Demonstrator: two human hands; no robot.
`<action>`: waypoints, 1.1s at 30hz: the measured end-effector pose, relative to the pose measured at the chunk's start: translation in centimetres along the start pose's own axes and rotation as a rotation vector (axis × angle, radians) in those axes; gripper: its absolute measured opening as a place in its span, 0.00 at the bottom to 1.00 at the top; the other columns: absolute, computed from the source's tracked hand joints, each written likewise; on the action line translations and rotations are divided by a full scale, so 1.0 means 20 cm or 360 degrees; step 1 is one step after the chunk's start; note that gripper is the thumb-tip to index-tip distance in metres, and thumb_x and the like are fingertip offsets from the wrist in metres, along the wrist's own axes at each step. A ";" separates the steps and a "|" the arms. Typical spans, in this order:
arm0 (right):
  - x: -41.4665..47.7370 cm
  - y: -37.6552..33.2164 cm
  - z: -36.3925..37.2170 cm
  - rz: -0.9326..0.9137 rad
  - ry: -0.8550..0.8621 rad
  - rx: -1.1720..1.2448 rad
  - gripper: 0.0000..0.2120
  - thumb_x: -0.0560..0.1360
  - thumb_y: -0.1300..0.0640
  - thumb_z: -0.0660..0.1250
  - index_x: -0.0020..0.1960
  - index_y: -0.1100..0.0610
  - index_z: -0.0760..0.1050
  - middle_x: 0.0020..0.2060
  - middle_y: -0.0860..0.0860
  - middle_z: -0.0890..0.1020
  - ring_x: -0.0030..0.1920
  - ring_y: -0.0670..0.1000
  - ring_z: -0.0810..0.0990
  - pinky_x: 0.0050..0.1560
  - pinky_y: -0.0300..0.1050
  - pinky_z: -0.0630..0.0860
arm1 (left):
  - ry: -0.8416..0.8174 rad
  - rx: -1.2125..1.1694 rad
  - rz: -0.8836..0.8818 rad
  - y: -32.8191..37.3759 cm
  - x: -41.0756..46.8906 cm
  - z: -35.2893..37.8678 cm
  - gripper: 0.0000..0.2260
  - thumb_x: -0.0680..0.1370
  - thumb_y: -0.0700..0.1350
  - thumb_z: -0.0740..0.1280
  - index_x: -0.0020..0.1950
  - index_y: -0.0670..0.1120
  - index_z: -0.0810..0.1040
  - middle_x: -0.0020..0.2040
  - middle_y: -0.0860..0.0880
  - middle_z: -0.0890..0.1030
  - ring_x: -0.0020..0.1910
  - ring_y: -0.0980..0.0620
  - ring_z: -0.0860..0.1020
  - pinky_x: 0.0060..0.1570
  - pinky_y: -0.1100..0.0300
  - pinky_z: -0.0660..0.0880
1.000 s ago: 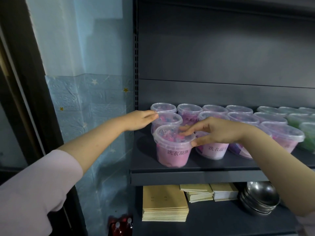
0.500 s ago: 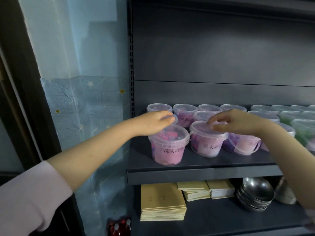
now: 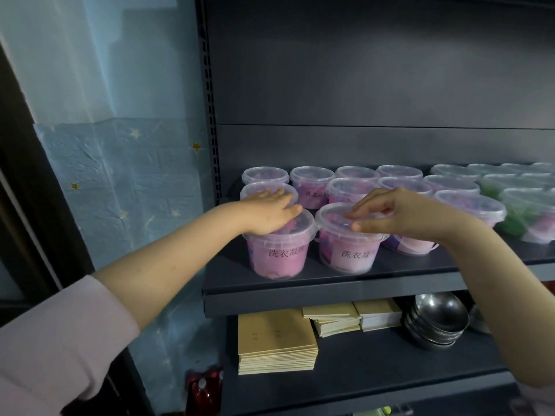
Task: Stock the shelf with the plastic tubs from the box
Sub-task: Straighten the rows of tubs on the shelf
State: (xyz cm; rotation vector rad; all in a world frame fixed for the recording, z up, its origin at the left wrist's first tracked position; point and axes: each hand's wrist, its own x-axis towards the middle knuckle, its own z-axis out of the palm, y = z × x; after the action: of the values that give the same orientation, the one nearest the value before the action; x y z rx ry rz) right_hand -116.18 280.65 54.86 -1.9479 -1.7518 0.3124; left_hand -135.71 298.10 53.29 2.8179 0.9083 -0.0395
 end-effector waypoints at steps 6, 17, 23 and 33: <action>0.00 0.00 0.02 0.0024 0.0032 -0.0027 0.25 0.57 0.29 0.68 0.50 0.40 0.82 0.55 0.40 0.78 0.59 0.42 0.75 0.64 0.44 0.68 | 0.0019 0.0005 0.0006 0.02 -0.03 -0.01 0.27 0.82 0.60 0.44 0.79 0.51 0.48 0.79 0.50 0.44 0.78 0.49 0.44 0.75 0.52 0.42; 0.23 0.07 -0.16 0.0177 0.0027 -0.0266 0.21 0.74 0.36 0.60 0.63 0.42 0.76 0.59 0.38 0.77 0.60 0.45 0.73 0.63 0.42 0.67 | 0.0111 -0.0148 -0.0044 0.04 0.03 -0.14 0.27 0.82 0.59 0.47 0.79 0.51 0.50 0.79 0.49 0.46 0.78 0.48 0.41 0.75 0.46 0.43; 0.39 0.19 -0.15 0.0392 -0.0164 -0.0389 0.26 0.78 0.35 0.54 0.66 0.49 0.75 0.70 0.48 0.72 0.68 0.52 0.70 0.67 0.46 0.64 | 0.0098 0.0000 -0.0090 0.03 0.06 -0.01 0.26 0.82 0.58 0.45 0.79 0.49 0.52 0.79 0.49 0.48 0.78 0.49 0.46 0.76 0.51 0.46; 0.48 0.03 -0.04 0.0018 -0.0407 -0.0203 0.23 0.81 0.42 0.49 0.66 0.48 0.75 0.67 0.43 0.74 0.68 0.44 0.70 0.70 0.40 0.62 | 0.0104 0.0079 -0.0136 0.03 0.06 0.00 0.26 0.82 0.58 0.44 0.79 0.50 0.50 0.79 0.50 0.47 0.78 0.50 0.47 0.76 0.49 0.47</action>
State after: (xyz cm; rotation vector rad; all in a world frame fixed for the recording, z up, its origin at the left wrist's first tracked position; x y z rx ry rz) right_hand -113.79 289.83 56.71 -2.0840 -1.9642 0.4828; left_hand -134.45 298.29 53.38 2.8395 1.0566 0.0192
